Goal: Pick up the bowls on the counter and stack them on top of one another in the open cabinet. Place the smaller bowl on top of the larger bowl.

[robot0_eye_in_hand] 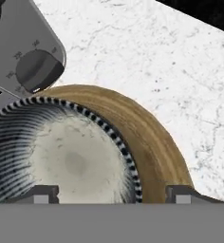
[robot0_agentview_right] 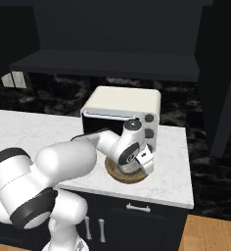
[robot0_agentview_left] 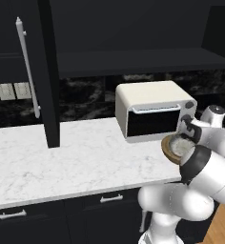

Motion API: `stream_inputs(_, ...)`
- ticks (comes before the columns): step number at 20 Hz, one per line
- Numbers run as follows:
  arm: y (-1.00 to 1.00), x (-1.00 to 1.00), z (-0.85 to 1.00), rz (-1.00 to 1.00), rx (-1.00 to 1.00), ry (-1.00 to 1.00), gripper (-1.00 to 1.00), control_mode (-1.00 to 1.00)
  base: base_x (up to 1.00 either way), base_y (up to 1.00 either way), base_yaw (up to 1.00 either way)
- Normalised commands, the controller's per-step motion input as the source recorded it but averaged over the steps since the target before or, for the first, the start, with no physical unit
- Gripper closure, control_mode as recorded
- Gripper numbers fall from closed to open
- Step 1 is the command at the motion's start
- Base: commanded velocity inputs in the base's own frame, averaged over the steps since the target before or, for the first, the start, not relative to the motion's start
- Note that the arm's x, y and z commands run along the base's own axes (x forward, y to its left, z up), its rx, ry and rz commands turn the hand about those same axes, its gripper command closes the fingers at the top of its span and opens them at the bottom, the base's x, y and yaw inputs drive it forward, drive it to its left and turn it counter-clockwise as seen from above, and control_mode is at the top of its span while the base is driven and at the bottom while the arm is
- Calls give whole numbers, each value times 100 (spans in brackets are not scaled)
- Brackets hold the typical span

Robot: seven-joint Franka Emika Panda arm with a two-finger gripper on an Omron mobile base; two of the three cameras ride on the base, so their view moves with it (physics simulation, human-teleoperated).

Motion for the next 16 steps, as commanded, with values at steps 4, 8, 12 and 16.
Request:
stream_inputs(4, -50, -62, 15, -5, 11, 1, -100, -100, 0, 0, 0)
stream_inputs(8, -32, -49, -1, -1, 11, 4, -100, -100, 0, 0, 0)
stream_inputs(12, 9, 1, -8, 0, 3, 2, -100, -100, 0, 0, 0)
stream_inputs(16, 19, 2, -33, 0, 0, 9, -100, -100, 0, 0, 0)
